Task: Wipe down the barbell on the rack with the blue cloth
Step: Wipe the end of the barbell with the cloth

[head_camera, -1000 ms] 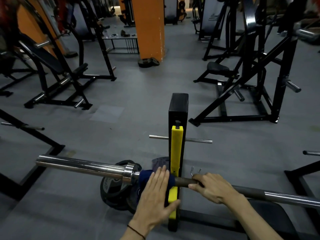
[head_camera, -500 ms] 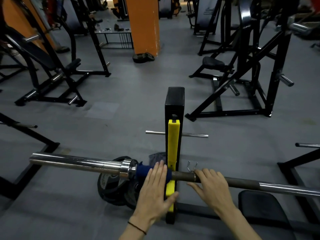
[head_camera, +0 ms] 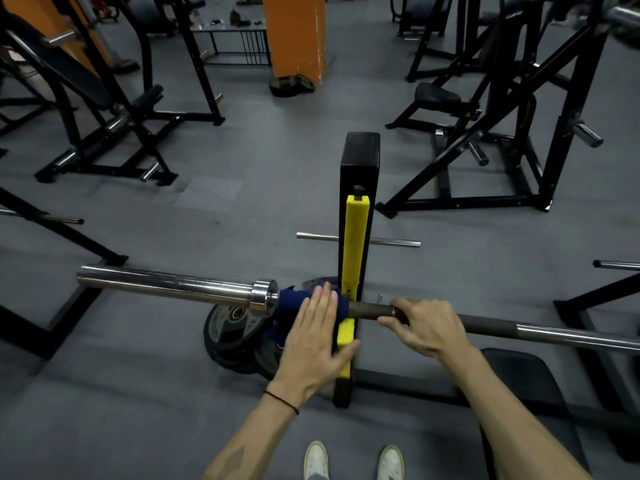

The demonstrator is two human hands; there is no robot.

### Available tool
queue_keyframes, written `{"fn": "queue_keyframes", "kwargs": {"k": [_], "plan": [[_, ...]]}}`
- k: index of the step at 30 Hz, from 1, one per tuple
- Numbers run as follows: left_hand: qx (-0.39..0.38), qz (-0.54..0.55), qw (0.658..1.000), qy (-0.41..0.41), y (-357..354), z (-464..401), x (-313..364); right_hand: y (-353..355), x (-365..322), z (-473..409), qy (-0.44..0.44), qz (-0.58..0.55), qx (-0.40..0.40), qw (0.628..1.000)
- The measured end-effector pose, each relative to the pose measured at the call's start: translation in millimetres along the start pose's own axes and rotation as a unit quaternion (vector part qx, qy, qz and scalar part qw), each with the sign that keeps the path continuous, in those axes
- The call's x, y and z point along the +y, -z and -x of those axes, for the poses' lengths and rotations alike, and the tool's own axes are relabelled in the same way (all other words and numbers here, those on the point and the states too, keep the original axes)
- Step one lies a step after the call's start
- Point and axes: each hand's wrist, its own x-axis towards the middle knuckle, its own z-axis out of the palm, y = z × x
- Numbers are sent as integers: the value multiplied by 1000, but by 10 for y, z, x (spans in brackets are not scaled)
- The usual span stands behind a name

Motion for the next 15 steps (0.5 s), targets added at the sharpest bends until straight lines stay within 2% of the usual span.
{"fn": "queue_keyframes", "kwargs": {"k": [3,4,6,9,13,15], "plan": [[8,-20,1000,0,79,5,-281,166,36,-150,-29,-74,-155,985],[9,-29,999,10,99,1,-368,210,36,-186,-34,-96,-184,978],[5,-39,998,42,125,-4,-474,233,15,-184,-32,-95,-189,977],[-5,-15,997,72,83,-39,-293,148,-45,-55,-40,-35,-126,991],[-22,0,999,29,-60,-61,226,-111,-90,137,-17,-11,52,998],[-10,-6,1000,20,-38,-26,126,-226,-105,227,-6,16,109,994]]}}
